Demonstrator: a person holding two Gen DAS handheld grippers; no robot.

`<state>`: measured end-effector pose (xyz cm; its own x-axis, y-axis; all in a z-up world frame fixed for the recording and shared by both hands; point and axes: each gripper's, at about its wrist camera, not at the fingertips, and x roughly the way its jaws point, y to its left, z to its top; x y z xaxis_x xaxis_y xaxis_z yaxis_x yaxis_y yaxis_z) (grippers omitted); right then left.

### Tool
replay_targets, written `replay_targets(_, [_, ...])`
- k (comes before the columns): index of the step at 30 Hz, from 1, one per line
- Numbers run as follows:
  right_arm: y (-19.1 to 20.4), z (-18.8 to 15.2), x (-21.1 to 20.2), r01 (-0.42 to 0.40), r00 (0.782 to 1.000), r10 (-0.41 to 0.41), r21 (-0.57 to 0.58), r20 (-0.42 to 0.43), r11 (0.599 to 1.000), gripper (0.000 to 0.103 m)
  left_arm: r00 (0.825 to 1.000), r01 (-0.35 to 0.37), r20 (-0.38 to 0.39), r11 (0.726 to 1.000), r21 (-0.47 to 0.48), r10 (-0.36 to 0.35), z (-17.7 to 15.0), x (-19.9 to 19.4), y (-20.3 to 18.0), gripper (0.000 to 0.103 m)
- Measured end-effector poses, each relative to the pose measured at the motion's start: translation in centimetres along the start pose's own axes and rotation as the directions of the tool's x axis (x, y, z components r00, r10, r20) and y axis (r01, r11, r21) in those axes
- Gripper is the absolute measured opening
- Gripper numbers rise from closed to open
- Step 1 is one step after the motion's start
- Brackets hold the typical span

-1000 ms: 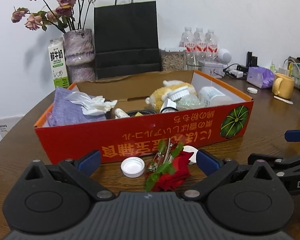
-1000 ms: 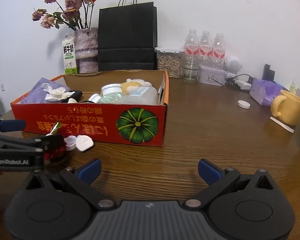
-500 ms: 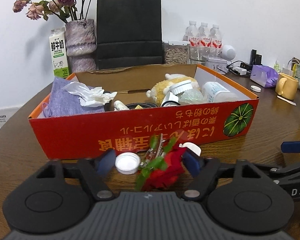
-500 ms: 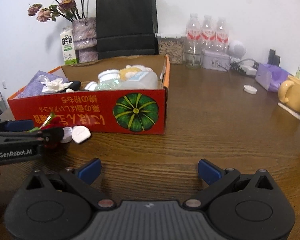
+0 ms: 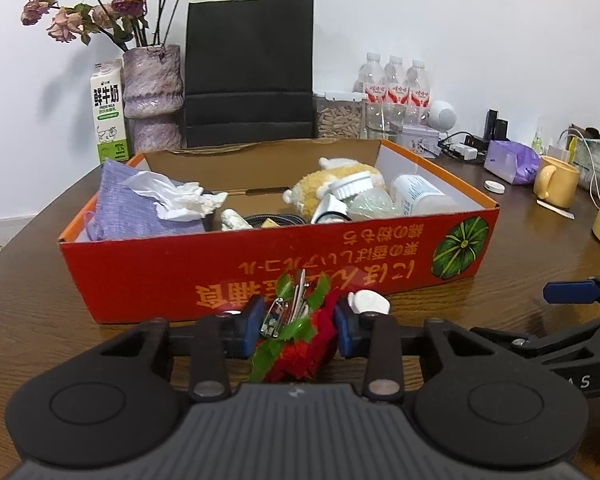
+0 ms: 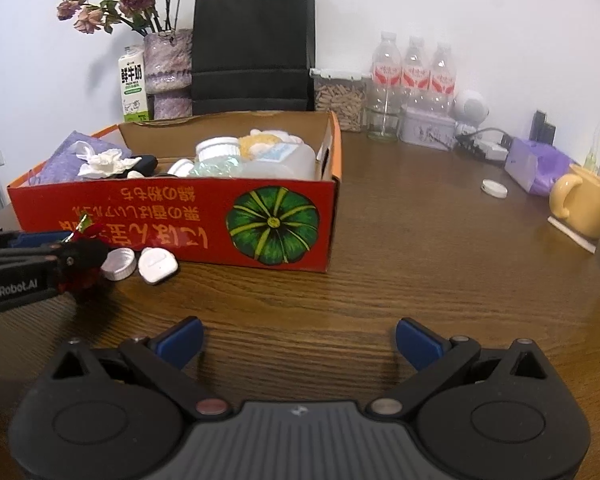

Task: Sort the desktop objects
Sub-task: 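Lift the red flower with the left tool while the right tool grasps a white cap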

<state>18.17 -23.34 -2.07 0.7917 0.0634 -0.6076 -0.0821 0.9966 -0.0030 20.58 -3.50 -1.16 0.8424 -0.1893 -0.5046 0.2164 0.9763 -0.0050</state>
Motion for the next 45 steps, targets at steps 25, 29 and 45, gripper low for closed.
replay_targets(25, [5.3,2.3,2.1,-0.097,0.995,0.096,-0.031,-0.016,0.995,0.086,1.000,-0.021,0.016,0.997,-0.069,0.022,0.1,-0.7,6.8,0.036])
replay_targets(29, [5.6,2.9,2.3,-0.116,0.993,0.116,-0.013,-0.008,0.993,0.070,1.000,-0.013,0.013,0.996,-0.083,0.014,0.0,-0.6,7.3,0.036])
replay_targets(45, [7.7,3.6,3.2,-0.143,0.990,0.142,-0.015,-0.023,0.990,0.028,1.000,0.008,0.005,0.996,-0.087,-0.007,-0.2,-0.4,7.3,0.036])
